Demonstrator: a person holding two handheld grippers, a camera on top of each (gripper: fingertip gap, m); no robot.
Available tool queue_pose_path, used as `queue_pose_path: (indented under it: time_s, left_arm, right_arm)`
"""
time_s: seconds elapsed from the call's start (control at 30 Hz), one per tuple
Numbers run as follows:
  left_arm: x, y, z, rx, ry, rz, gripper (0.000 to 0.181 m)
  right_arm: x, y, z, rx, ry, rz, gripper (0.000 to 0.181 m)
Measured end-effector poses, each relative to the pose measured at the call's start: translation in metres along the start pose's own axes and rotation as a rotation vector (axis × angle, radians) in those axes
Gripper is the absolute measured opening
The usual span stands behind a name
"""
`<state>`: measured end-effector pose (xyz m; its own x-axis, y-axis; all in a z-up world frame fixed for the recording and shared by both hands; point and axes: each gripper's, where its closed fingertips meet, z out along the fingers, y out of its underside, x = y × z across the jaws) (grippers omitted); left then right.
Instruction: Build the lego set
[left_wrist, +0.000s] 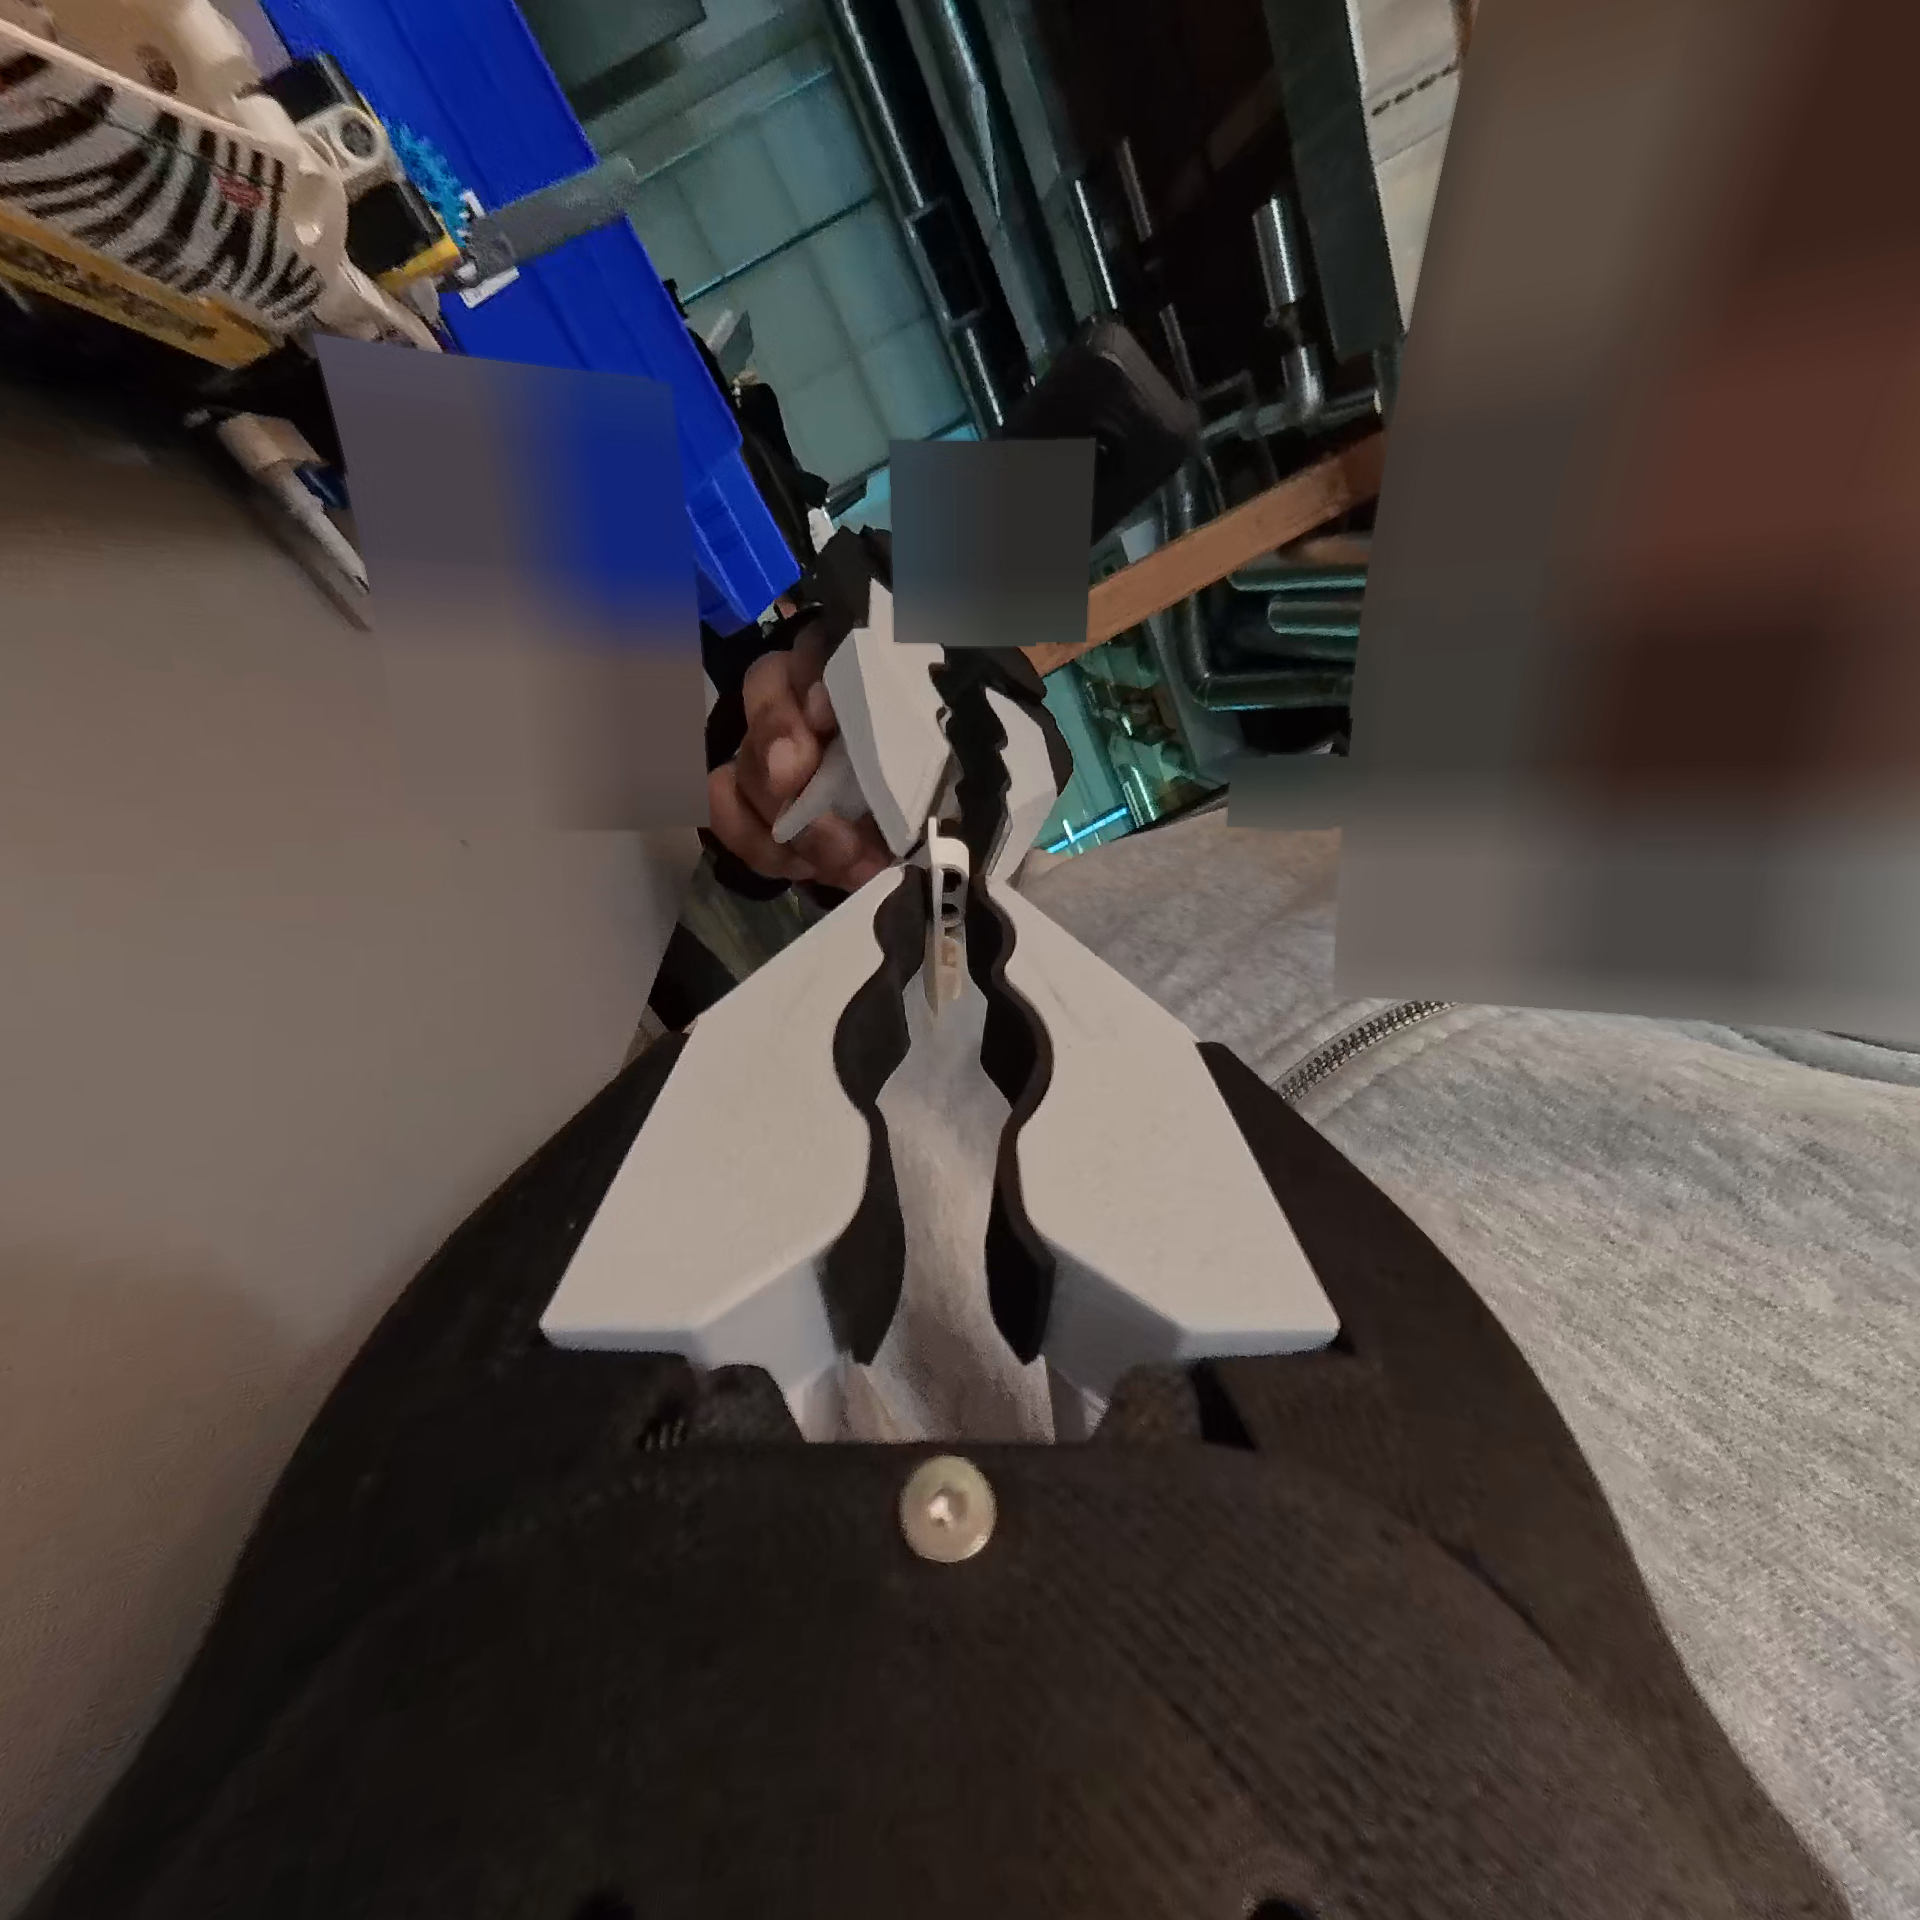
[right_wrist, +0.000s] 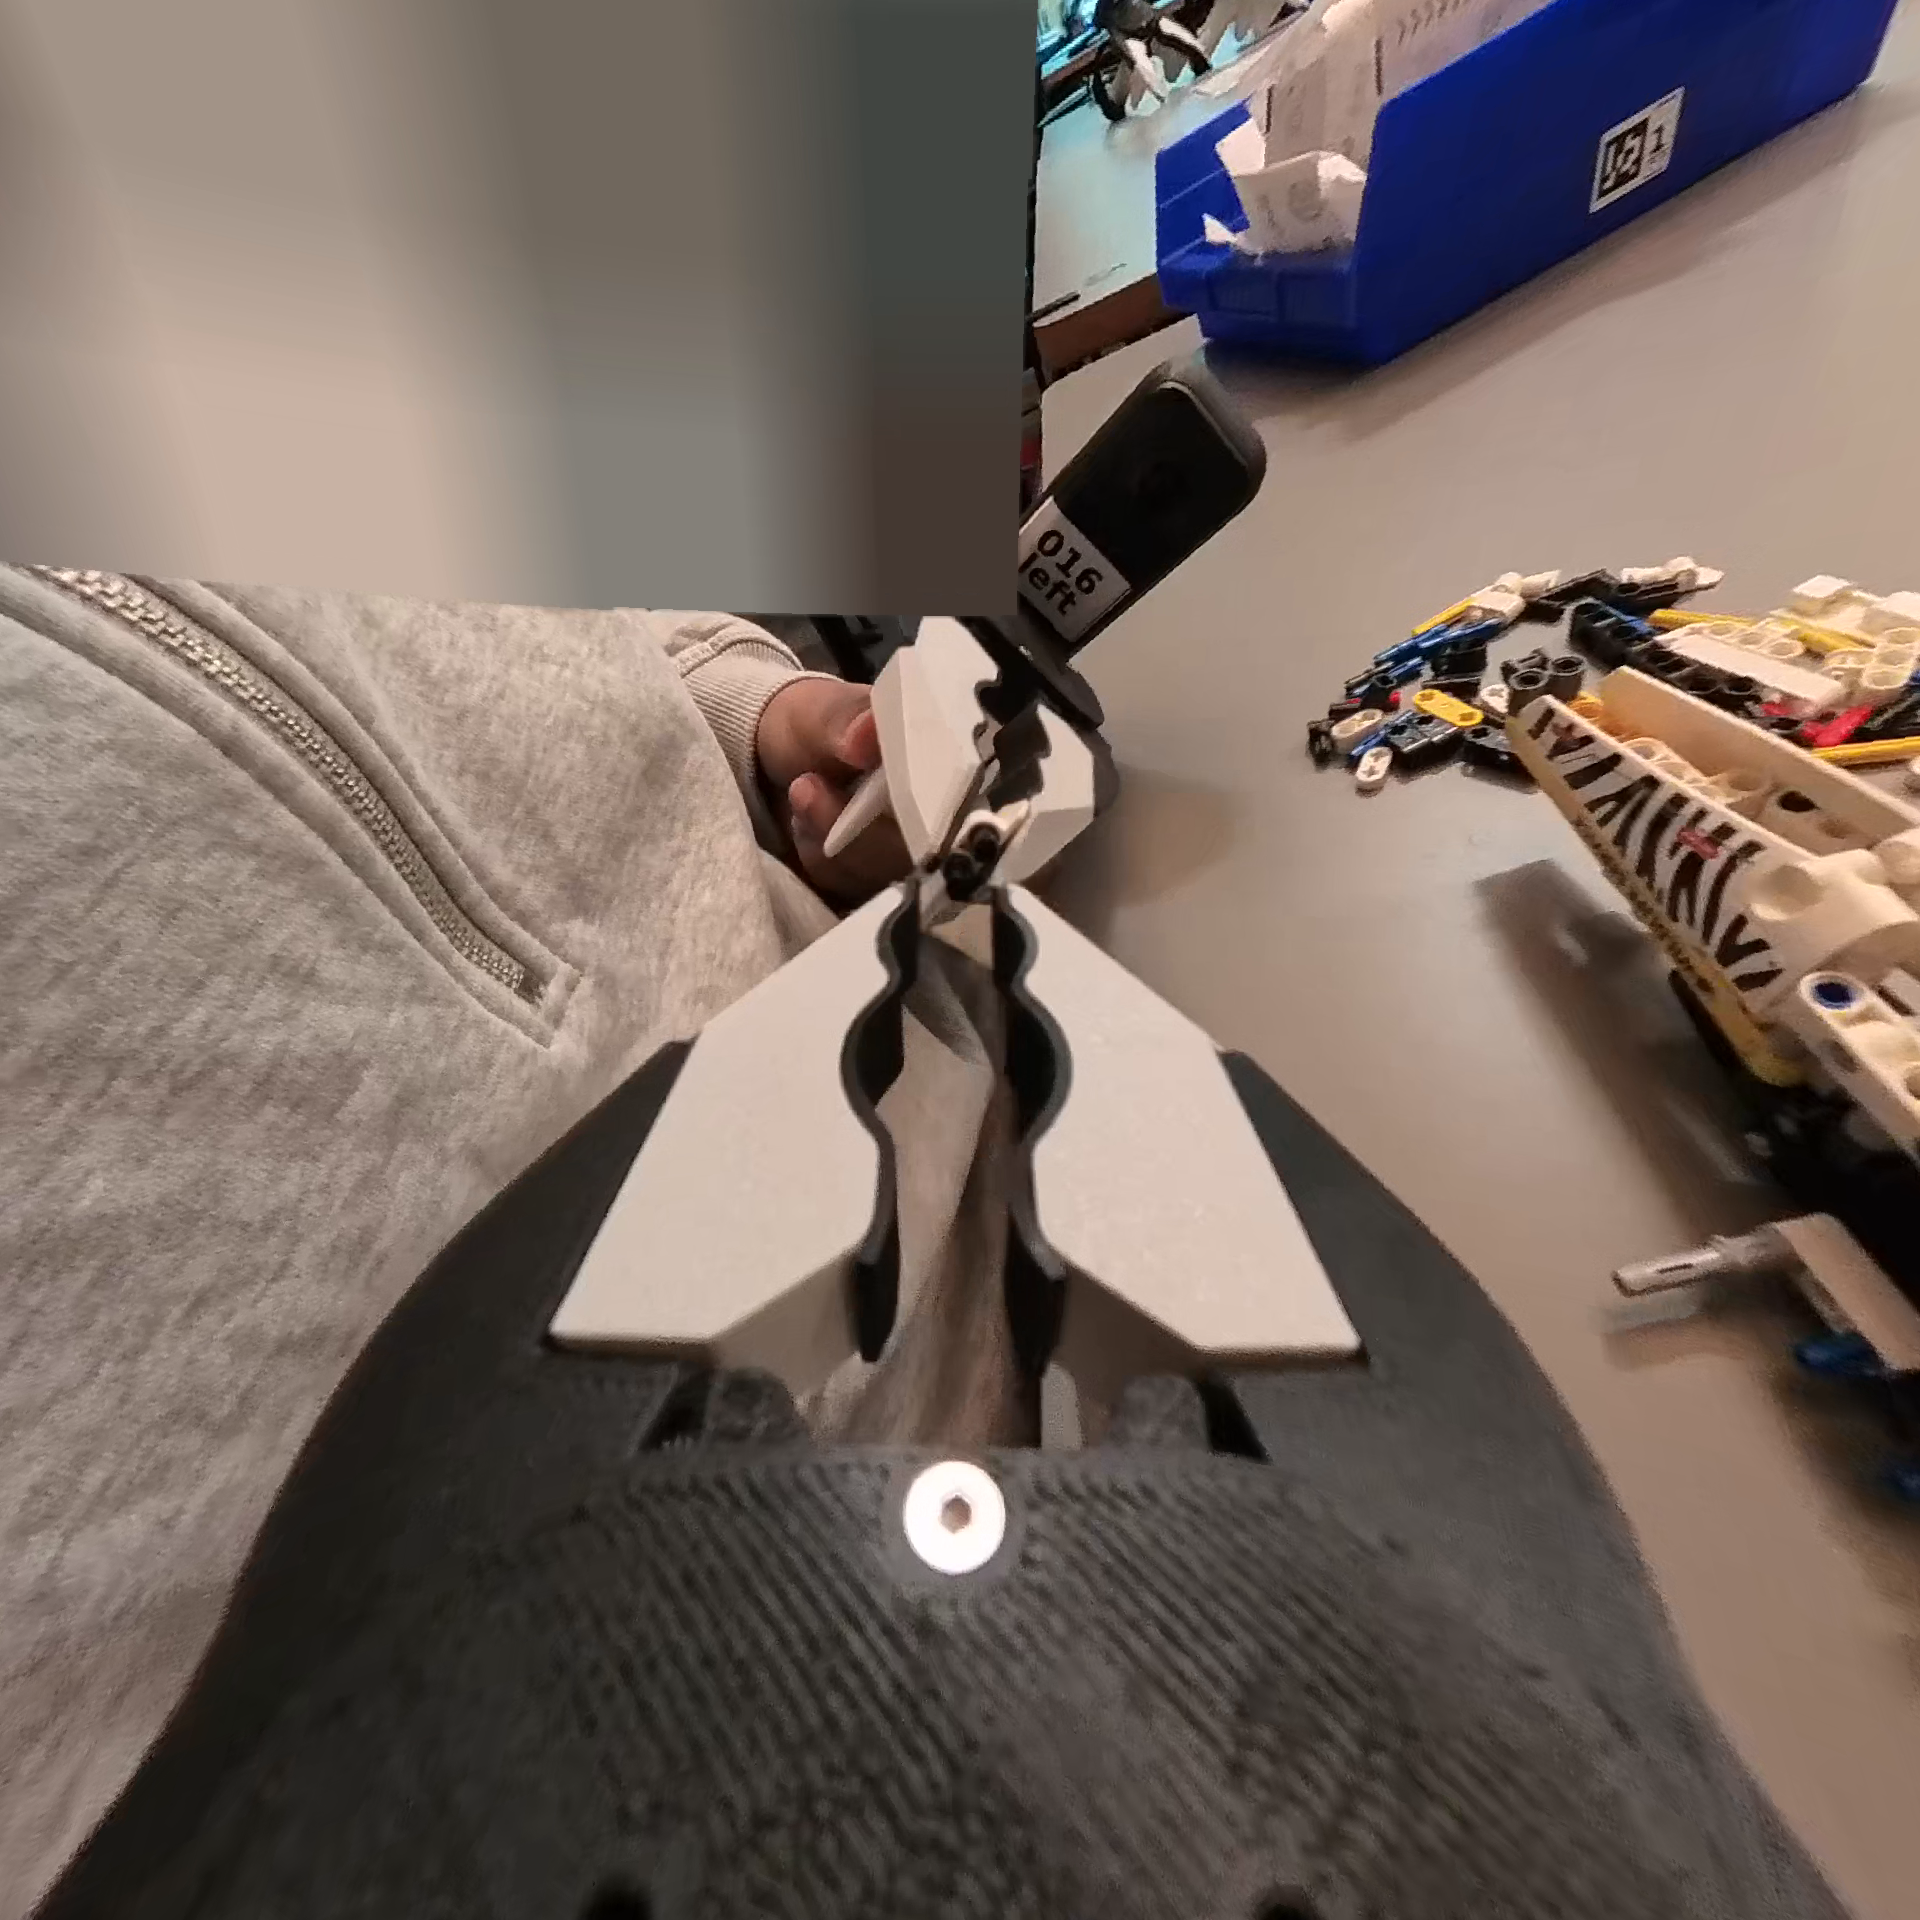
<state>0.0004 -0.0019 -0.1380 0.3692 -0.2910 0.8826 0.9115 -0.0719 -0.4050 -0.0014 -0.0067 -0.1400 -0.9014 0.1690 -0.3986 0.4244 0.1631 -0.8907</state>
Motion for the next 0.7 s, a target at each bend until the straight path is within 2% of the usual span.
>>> queue_pose_path:
  time_s: [0.13, 0.5, 0.7]
  left_arm:
    - [-0.0005, 0.0001, 0.0002, 0.005, 0.015, -0.027, 0.005]
    - [0.0012, 0.0048, 0.0037, -0.021, 0.015, -0.048, 0.005]
    - [0.0025, 0.0027, 0.0063, -0.021, 0.022, -0.049, 0.005]
  right_arm:
    - [0.0025, -0.0037, -0.0059, 0.026, 0.013, -0.012, 0.005]
    - [-0.0038, 0.0019, -0.0023, -0.033, 0.025, -0.142, 0.002]
    - [-0.0038, -0.0002, -0.0013, 0.008, -0.014, -0.005, 0.001]
